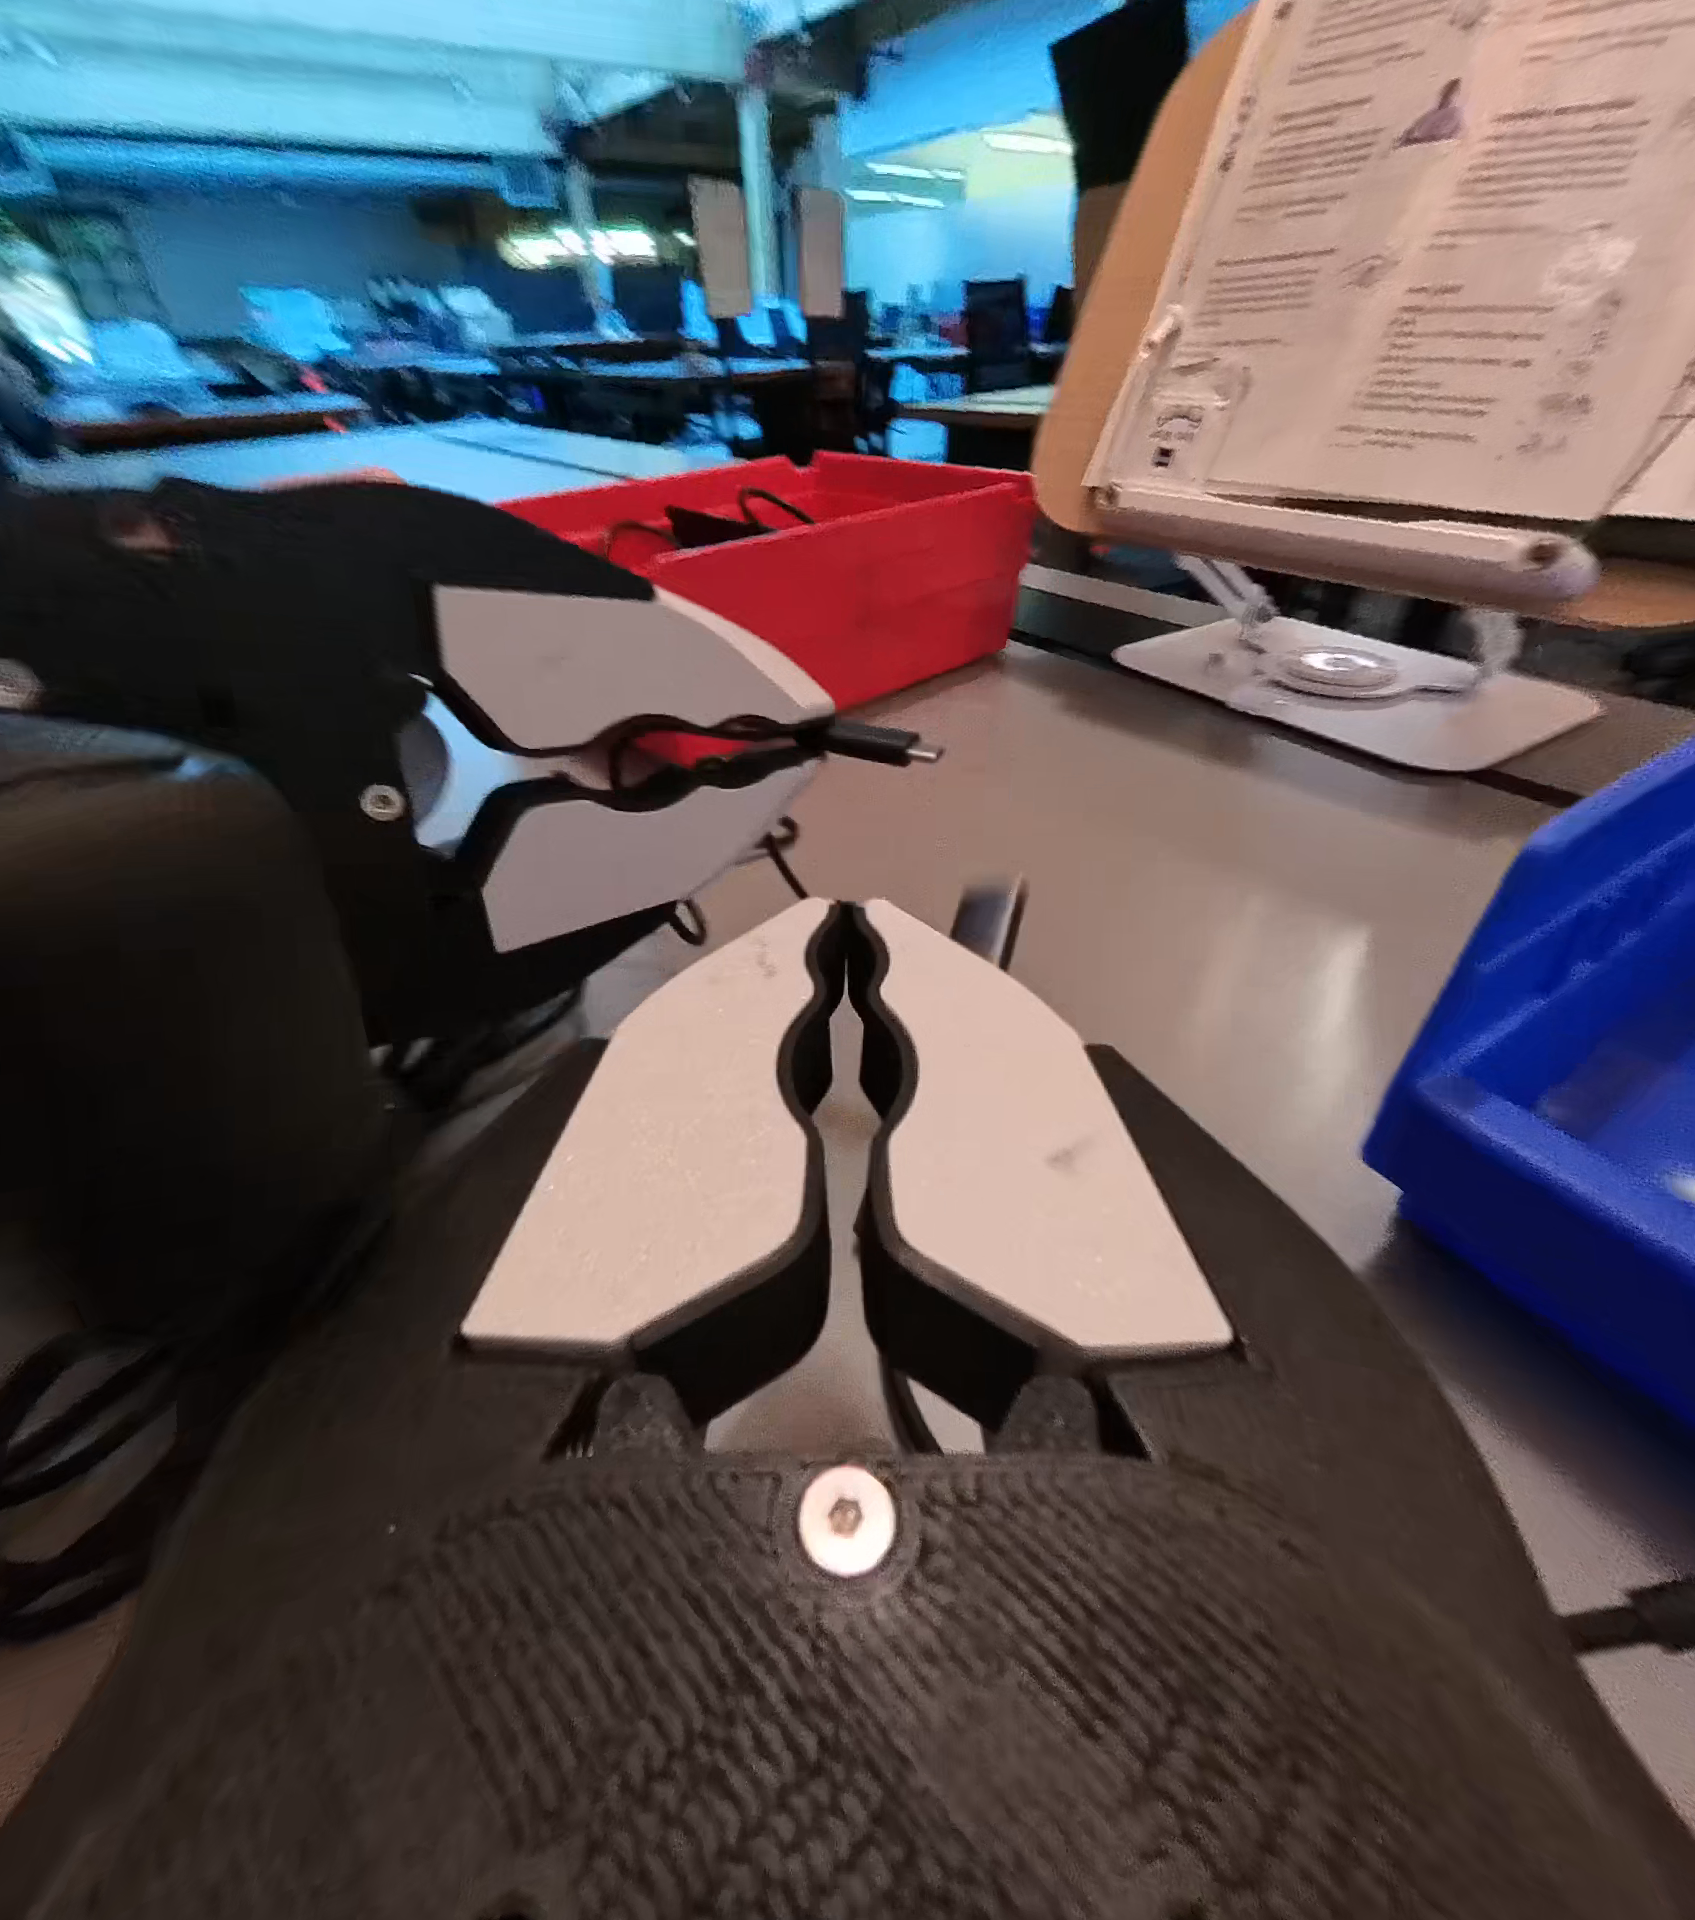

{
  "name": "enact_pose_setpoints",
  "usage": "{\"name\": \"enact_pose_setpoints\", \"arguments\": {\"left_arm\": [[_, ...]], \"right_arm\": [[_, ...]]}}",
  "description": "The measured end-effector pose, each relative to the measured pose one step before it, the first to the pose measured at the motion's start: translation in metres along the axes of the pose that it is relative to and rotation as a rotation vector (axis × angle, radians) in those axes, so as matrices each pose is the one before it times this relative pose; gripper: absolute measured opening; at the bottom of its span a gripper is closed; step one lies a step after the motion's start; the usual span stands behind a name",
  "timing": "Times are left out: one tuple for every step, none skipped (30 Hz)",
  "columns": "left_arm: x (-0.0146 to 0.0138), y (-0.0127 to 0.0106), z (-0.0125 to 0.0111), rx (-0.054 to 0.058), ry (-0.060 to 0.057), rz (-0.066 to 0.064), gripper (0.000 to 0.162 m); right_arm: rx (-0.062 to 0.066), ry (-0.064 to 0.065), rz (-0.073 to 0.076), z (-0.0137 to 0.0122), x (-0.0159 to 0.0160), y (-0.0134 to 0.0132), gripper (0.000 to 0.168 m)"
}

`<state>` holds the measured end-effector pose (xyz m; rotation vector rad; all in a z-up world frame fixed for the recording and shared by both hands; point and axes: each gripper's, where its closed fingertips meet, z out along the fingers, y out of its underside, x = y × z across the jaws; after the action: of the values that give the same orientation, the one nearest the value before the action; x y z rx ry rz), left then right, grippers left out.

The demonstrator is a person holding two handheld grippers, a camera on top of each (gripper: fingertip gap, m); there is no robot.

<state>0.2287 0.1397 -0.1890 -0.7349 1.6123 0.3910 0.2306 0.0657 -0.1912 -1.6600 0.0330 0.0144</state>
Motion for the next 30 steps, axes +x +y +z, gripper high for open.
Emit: {"name": "enact_pose_setpoints", "arguments": {"left_arm": [[-0.00051, -0.00095, -0.00018, -0.0038, -0.0064, 0.0015, 0.006], [0.00148, 0.00195, 0.00189, -0.0066, 0.0124, -0.0197, 0.006], [0.00391, 0.00451, 0.00343, -0.0068, 0.0325, -0.0392, 0.006], [0.00464, 0.00693, 0.00389, -0.0088, 0.0439, -0.0469, 0.006], [0.00492, 0.00798, 0.00358, -0.0085, 0.052, -0.0444, 0.006], [0.00439, 0.0072, 0.00316, -0.0007, 0.0537, -0.0367, 0.006], [0.00405, 0.00726, 0.00313, -0.0045, 0.051, -0.0234, 0.006], [0.00552, 0.00865, 0.00392, -0.0192, 0.0572, 0.0055, 0.006], [0.00735, 0.00943, 0.00522, -0.0256, 0.0626, 0.0241, 0.006], [0.00471, 0.0087, 0.00577, -0.0228, 0.0437, 0.0071, 0.007], [0.00132, 0.00508, 0.00502, 0.0018, 0.0276, -0.0164, 0.01], [0.00158, 0.00166, 0.00303, 0.0229, 0.0394, -0.0281, 0.019], [0.00169, -0.00036, -0.00006, 0.0239, 0.0528, -0.0433, 0.03], [0.00079, -0.00569, -0.00354, 0.0426, 0.0562, -0.0517, 0.041], [0.00119, -0.01311, -0.00723, 0.0781, 0.0585, -0.0391, 0.045], [0.00369, -0.01828, -0.00904, 0.0985, 0.0631, -0.007, 0.046], [0.00804, -0.01922, -0.00824, 0.0927, 0.0763, 0.0384, 0.051], [0.012, -0.0159, -0.00456, 0.0653, 0.0857, 0.0756, 0.056], [0.01293, -0.00962, 0.00026, 0.0243, 0.0853, 0.0936, 0.06], [0.01216, -0.0038, 0.0046, -0.0122, 0.0829, 0.1048, 0.065], [0.00829, -0.00056, 0.00749, -0.0257, 0.0629, 0.1147, 0.064], [0.00539, 0.00147, 0.00895, -0.0221, 0.0522, 0.117, 0.062], [0.00449, 0.00302, 0.00892, -0.017, 0.0626, 0.0963, 0.061], [-0.00098, 0.00434, 0.00811, -0.019, 0.0471, 0.0465, 0.061], [-0.00474, 0.00438, 0.00668, -0.018, 0.0408, 0.0011, 0.064], [-0.00439, 0.0033, 0.00532, -0.0086, 0.0527, -0.0096, 0.066], [-0.00717, 0.00288, 0.00379, -0.0049, 0.033, 0.0005, 0.065], [-0.00863, 0.00343, 0.00252, -0.0074, 0.0189, 0.0069, 0.062], [-0.00496, 0.00377, 0.00204, -0.0118, 0.0419, -0.001, 0.057], [-0.00166, 0.00442, 0.0024, -0.0146, 0.0621, -0.0145, 0.056]], "right_arm": [[-0.0183, 0.0412, -0.0274, 0.00184, 0.00186, 0.00203, 0.004], [-0.0116, 0.0273, -0.0179, 0.00122, 0.00131, 0.00132, 0.0], [-0.0016, 0.0144, -0.0067, 0.00026, 0.00101, 0.00012, 0.0], [0.0113, 0.0031, 0.0065, -0.00101, 0.00101, -0.00132, 0.0], [0.0155, -0.0029, 0.0206, -0.00204, 0.00209, -0.0017, 0.0], [-0.0002, -0.0024, 0.0258, -0.00236, 0.0039, 0.00025, 0.0], [-0.0101, -0.0096, 0.0225, -0.00193, 0.00368, 0.00145, 0.001], [-0.0077, -0.0097, 0.0223, -0.00143, 0.00354, 0.00097, 0.008], [-0.0206, 0.0042, 0.0154, -0.00092, 0.0043, 0.00255, 0.015], [-0.0272, 0.005, 0.0036, -0.00005, 0.00306, 0.00343, 0.023], [-0.0242, 0.001, -0.0002, 0.00034, 0.00118, 0.003, 0.029], [-0.0233, 0.0011, -0.0028, 0.00055, 0.00038, 0.00299, 0.034], [-0.031, 0.0001, -0.0059, 0.00037, -0.00004, 0.00409, 0.037], [-0.0295, -0.0025, -0.0084, 0.00059, -0.0003, 0.0039, 0.042], [-0.026, -0.0042, -0.0062, 0.00053, -0.00023, 0.00353, 0.046], [-0.0295, -0.001, -0.002, 0.00019, 0.0008, 0.00409, 0.048], [-0.0271, 0.0016, 0.0002, -0.00012, 0.00183, 0.00393, 0.05], [-0.0173, -0.0058, 0.0029, -0.00071, 0.00125, 0.00264, 0.053], [-0.0085, -0.0139, 0.0055, -0.00155, 0.00059, 0.00146, 0.054], [-0.001, -0.0154, 0.0096, -0.00205, 0.00071, 0.00029, 0.054], [0.0012, -0.0215, 0.0102, -0.00233, 0.00017, 0.00008, 0.054], [-0.0032, -0.0241, 0.0081, -0.00257, -0.00006, 0.00076, 0.054], [-0.0099, -0.0236, 0.0076, -0.00284, 0.00003, 0.00181, 0.053], [-0.0164, -0.025, 0.0048, -0.00302, -0.00046, 0.00279, 0.052], [-0.0222, -0.023, 0.0019, -0.00273, -0.00075, 0.00379, 0.053], [-0.0243, -0.0094, -0.0014, -0.00252, 0.00077, 0.00412, 0.053], [-0.0204, 0.0049, -0.0045, -0.00208, 0.0021, 0.00337, 0.053], [-0.0139, 0.0103, -0.0065, -0.00145, 0.00212, 0.00229, 0.053], [-0.0077, 0.0057, -0.0058, -0.00058, 0.00097, 0.00116, 0.053], [-0.0035, -0.002, -0.004, 0.00042, -0.00082, 0.00035, 0.054]]}}
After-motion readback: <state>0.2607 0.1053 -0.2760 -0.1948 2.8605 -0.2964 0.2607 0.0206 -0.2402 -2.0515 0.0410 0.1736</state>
